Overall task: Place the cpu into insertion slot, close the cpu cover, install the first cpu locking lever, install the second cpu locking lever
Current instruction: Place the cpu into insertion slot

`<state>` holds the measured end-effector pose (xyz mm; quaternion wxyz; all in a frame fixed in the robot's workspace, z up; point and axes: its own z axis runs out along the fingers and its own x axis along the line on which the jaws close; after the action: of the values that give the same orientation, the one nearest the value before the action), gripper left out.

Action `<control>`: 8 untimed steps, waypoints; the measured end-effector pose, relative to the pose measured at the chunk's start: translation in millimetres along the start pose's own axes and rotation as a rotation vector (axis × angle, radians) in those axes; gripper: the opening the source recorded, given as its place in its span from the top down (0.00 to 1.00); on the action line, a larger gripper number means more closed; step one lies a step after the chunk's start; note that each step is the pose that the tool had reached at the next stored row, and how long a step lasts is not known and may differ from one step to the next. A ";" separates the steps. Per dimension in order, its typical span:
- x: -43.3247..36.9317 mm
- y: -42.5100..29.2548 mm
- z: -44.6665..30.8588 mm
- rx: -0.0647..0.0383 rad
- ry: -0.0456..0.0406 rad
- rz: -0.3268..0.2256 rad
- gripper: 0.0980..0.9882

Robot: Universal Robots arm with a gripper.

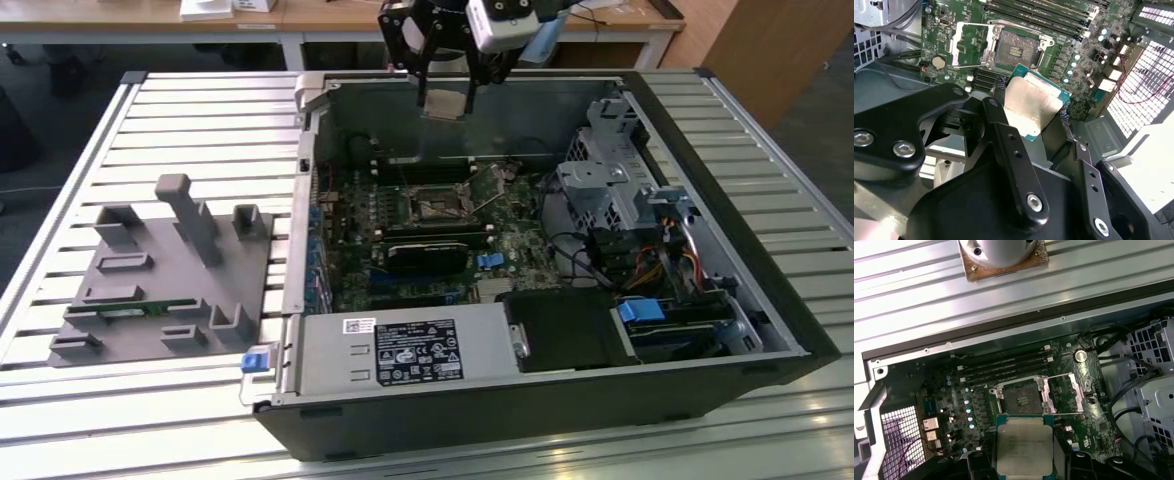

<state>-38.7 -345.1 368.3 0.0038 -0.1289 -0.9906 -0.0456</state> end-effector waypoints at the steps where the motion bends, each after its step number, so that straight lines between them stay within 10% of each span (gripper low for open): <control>1: 0.0 0.0 0.0 0.000 -0.0002 0.002 0.50; 8: 0.0 0.0 0.0 0.000 -0.0015 0.017 0.50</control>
<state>-38.7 -345.1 368.3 0.0035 -0.1372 -0.9895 -0.0456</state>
